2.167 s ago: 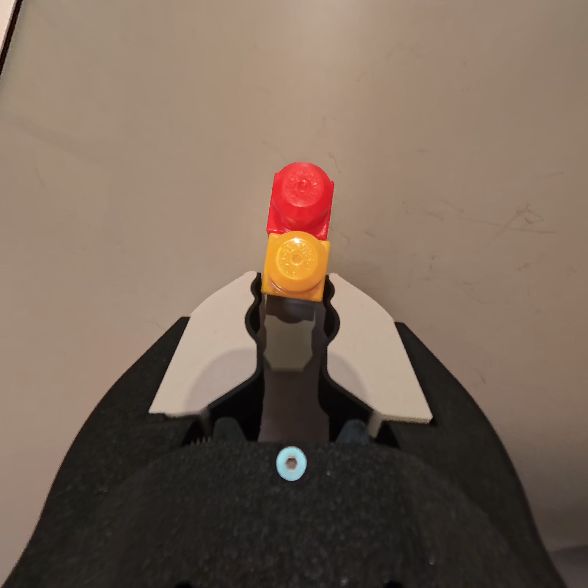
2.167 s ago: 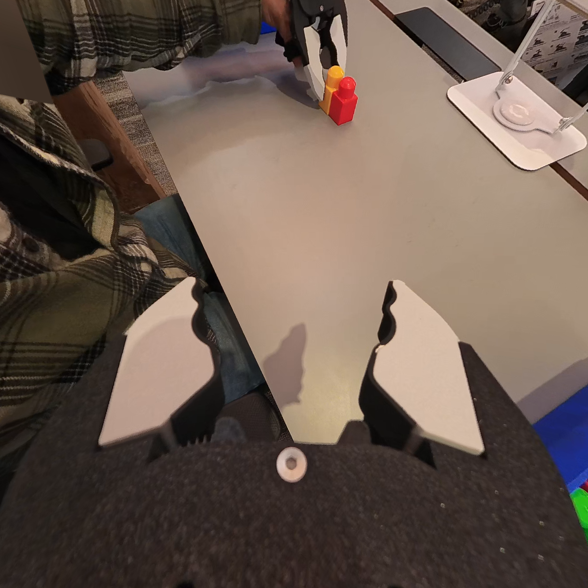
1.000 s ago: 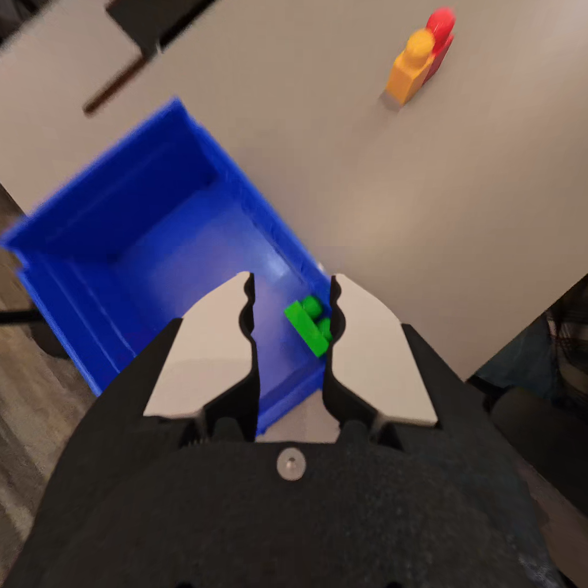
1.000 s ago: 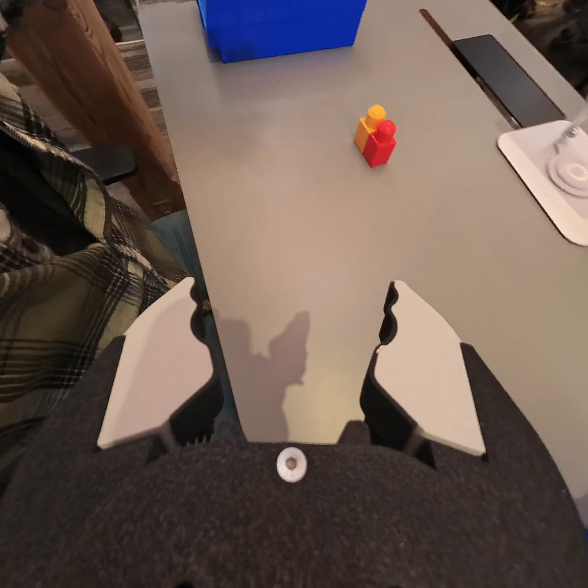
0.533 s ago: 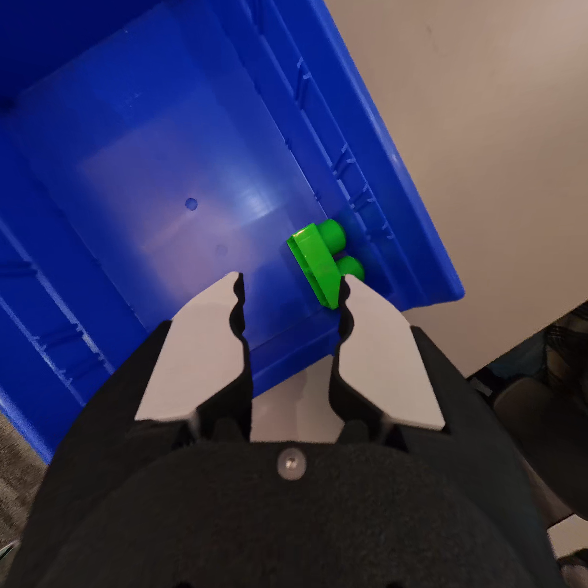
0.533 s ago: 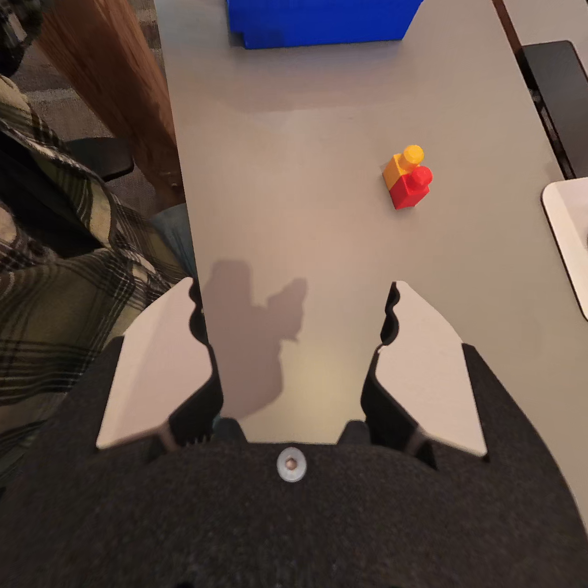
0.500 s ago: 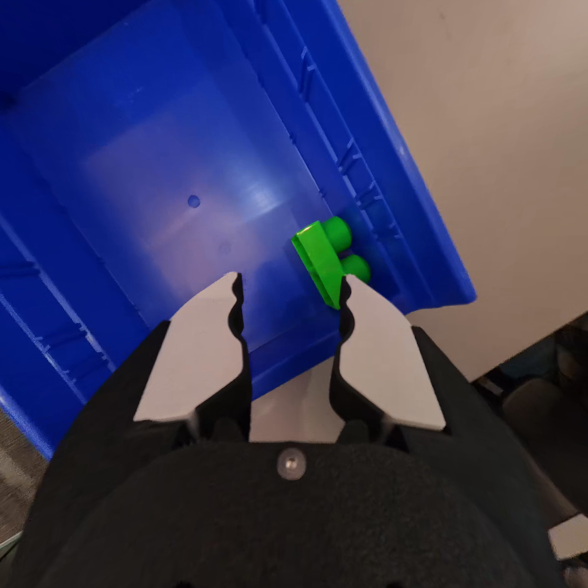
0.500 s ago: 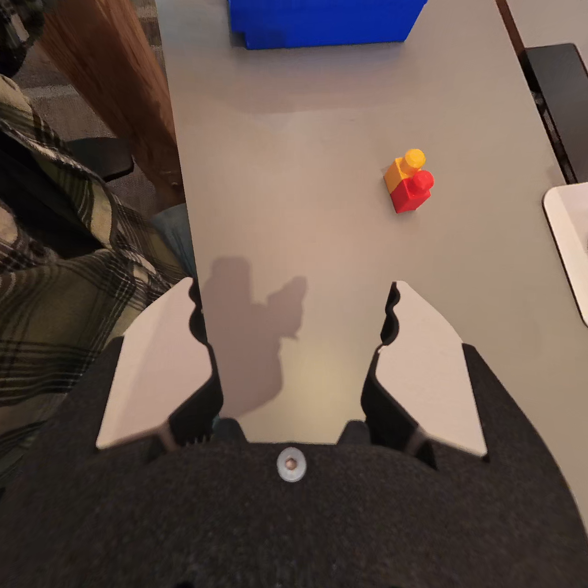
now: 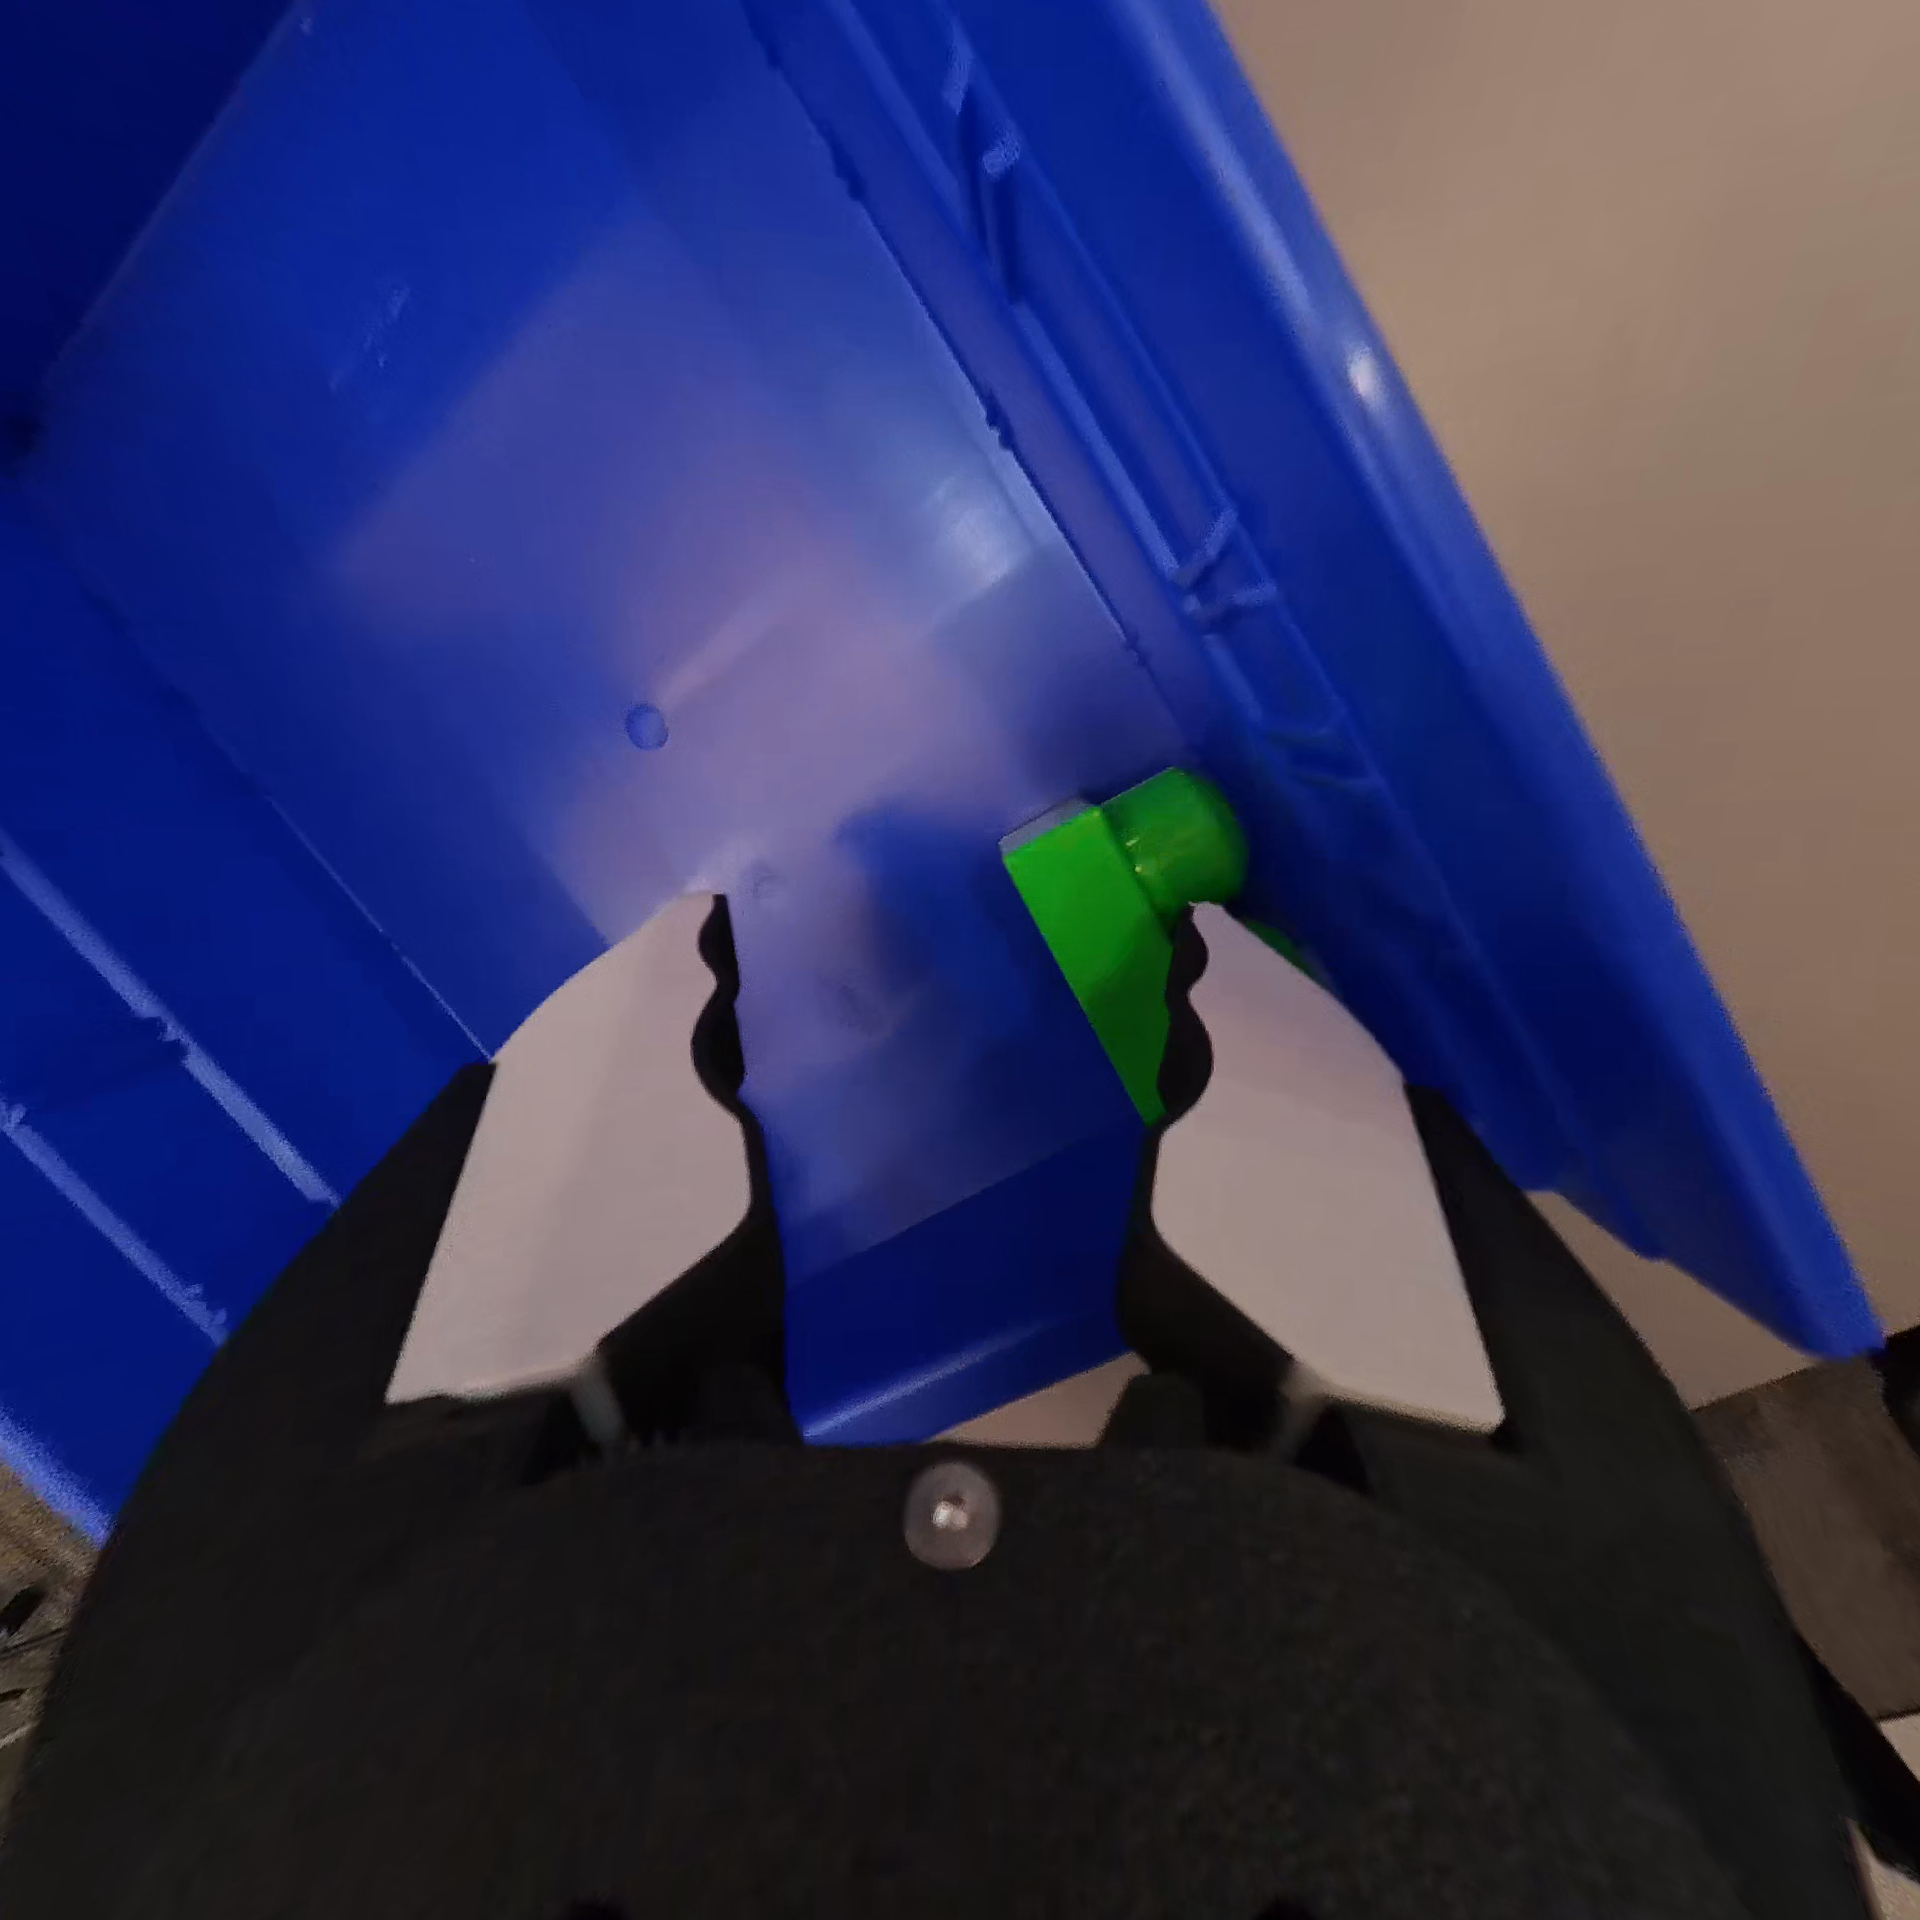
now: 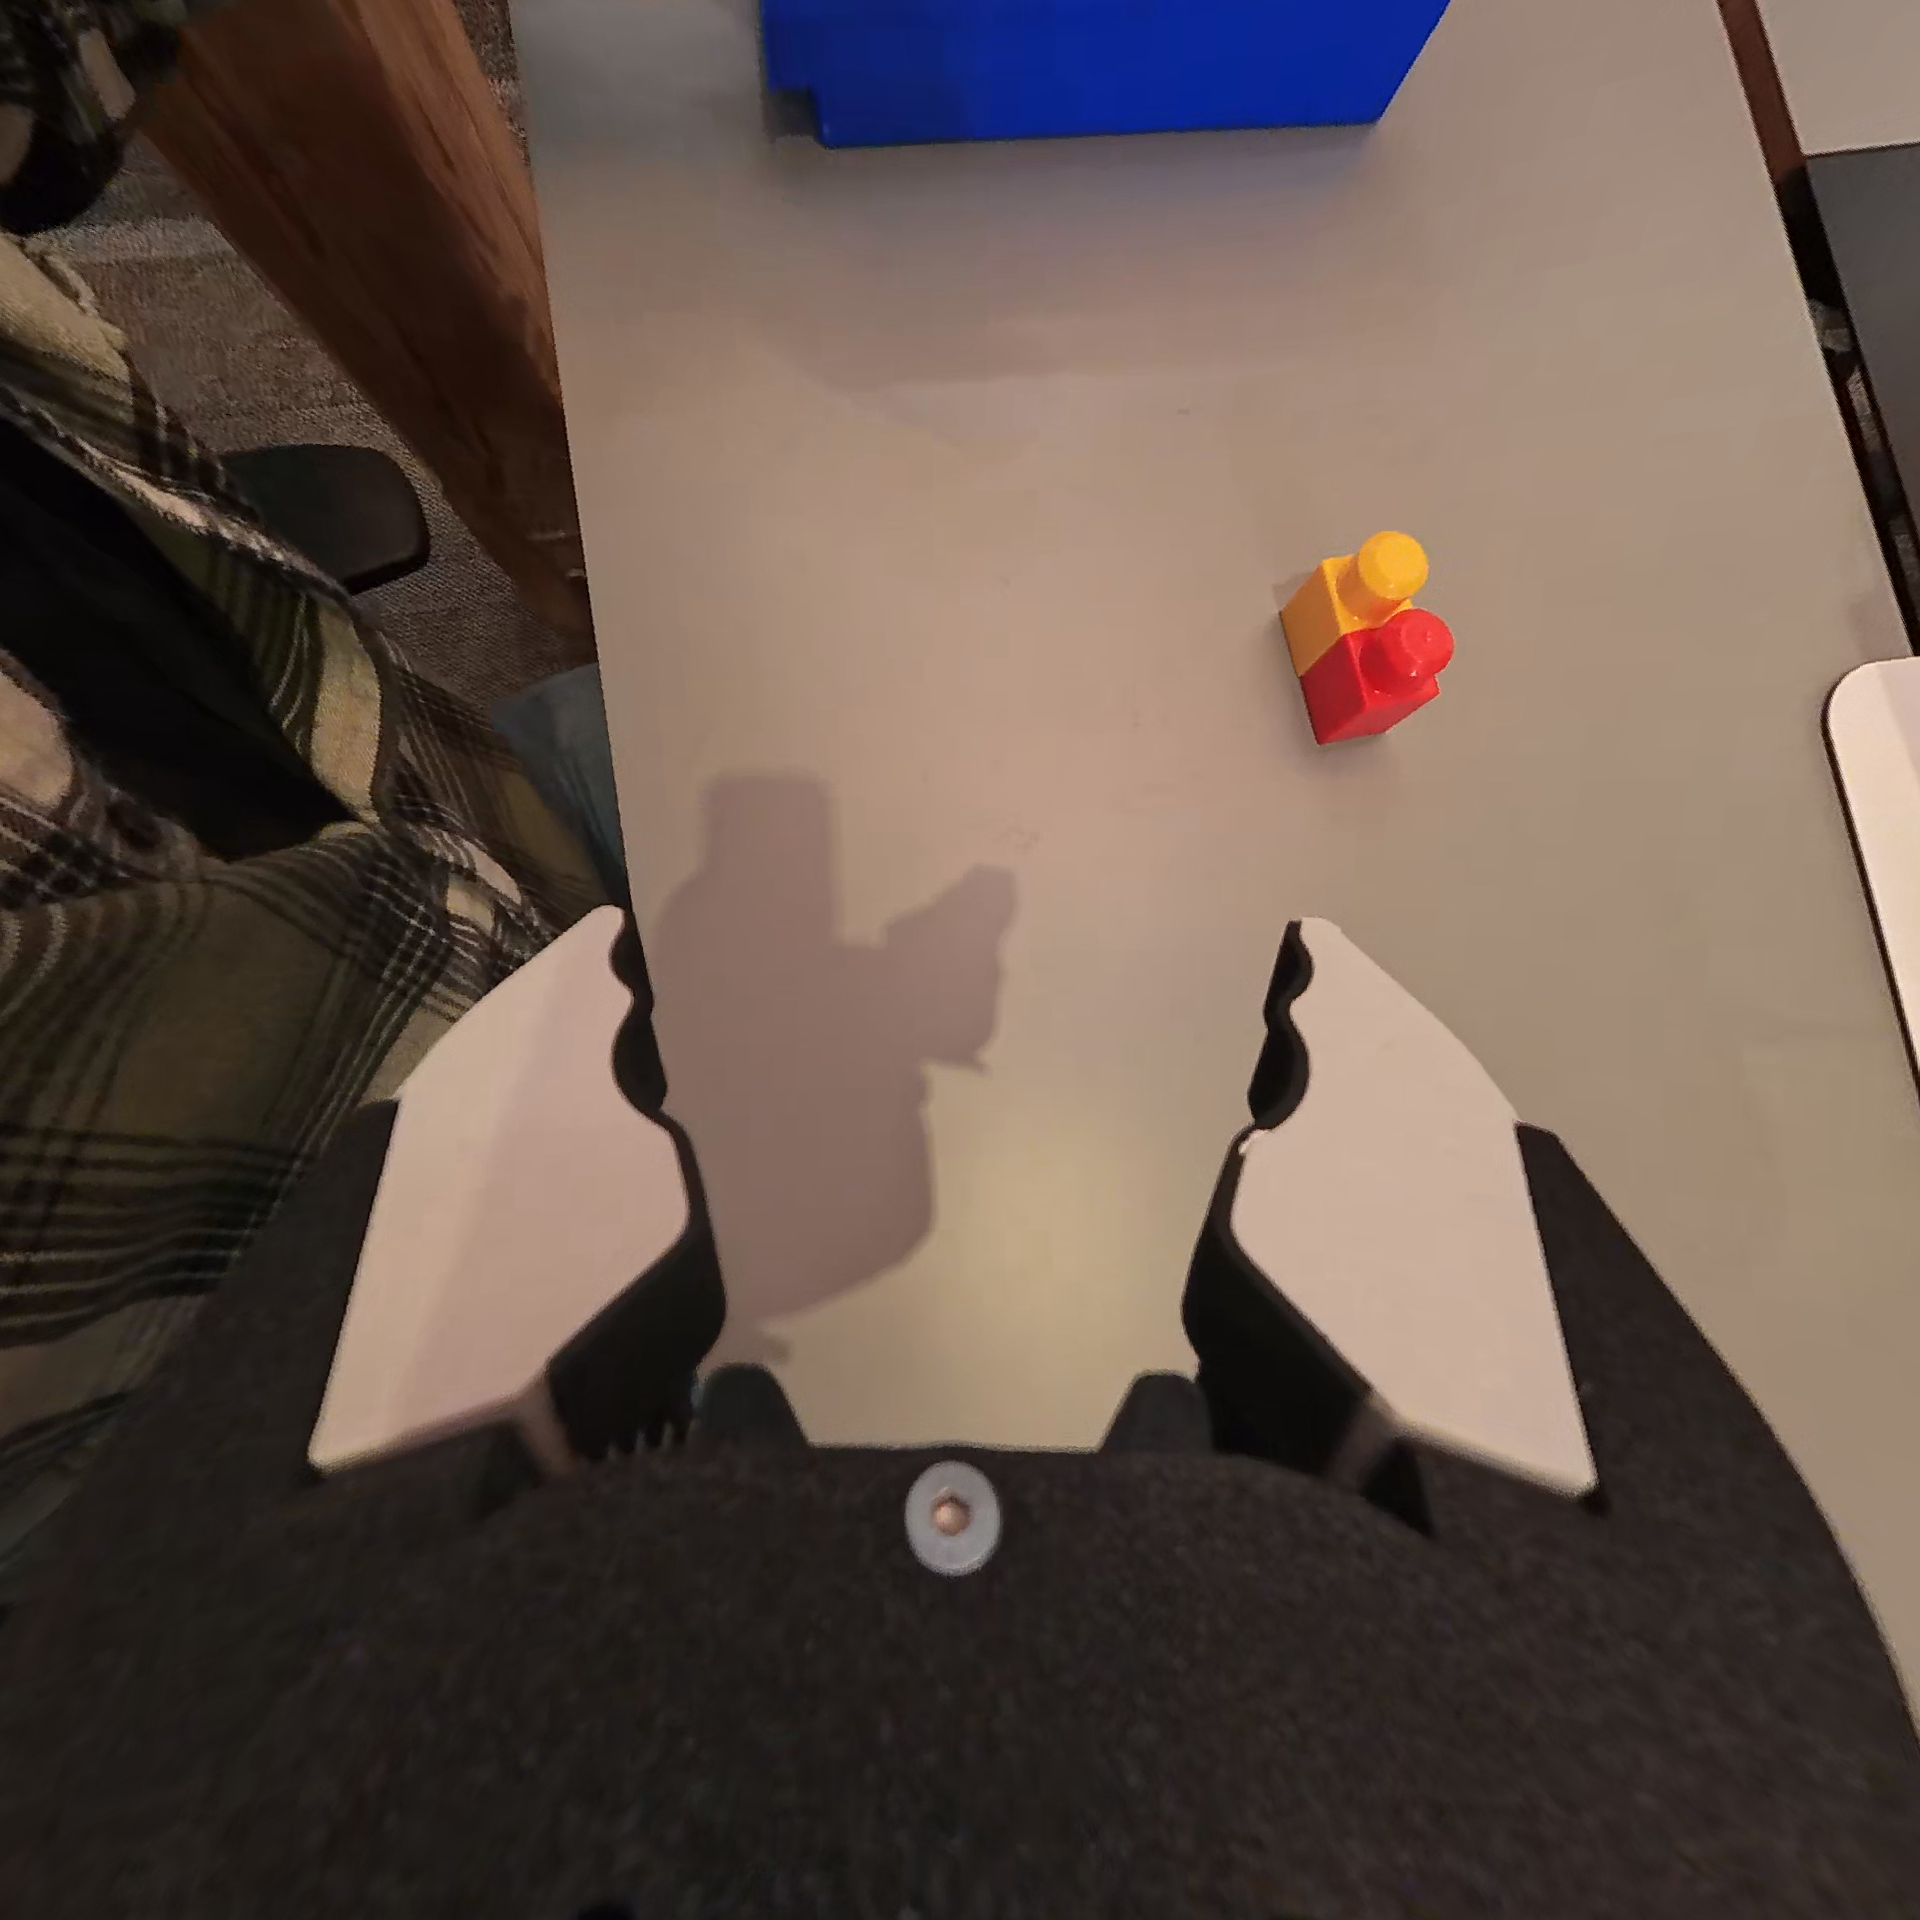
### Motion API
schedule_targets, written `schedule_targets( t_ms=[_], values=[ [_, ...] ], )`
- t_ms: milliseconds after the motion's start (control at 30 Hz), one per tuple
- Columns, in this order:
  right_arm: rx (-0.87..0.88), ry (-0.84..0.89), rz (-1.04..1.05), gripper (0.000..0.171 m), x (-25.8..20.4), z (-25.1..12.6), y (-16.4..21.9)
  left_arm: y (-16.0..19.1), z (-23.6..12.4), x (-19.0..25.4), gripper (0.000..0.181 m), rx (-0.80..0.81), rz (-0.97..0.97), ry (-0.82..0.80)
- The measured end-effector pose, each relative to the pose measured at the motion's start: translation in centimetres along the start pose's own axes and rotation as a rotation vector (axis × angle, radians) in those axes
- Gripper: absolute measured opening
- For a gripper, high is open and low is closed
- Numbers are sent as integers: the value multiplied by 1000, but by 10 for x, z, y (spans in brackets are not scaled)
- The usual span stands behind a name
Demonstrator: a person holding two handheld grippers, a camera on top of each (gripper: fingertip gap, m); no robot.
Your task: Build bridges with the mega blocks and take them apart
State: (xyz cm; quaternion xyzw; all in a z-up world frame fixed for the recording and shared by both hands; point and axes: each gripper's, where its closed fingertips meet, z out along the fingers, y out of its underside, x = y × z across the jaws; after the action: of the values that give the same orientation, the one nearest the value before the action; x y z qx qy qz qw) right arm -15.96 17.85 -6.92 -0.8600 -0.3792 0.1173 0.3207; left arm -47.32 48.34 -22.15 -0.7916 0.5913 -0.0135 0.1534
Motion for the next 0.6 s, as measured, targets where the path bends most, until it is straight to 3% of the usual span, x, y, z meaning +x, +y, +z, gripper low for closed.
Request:
schedule_targets(
  t_ms=[267,367,500,600],
  values=[
    [24,8,14,111,1,-7,10,7,-8,-44,71,-90,16,-205],
    [35,8,18,111,1,-10,13,-2,-19,-45,64,-6,77,-132],
    [49,6,27,111,-1,-12,20,-15,-40,-22,60,143,319,80],
    [65,5,37,111,-2,-13,25,-12,-46,-18,59,118,450,125]
  ],
)
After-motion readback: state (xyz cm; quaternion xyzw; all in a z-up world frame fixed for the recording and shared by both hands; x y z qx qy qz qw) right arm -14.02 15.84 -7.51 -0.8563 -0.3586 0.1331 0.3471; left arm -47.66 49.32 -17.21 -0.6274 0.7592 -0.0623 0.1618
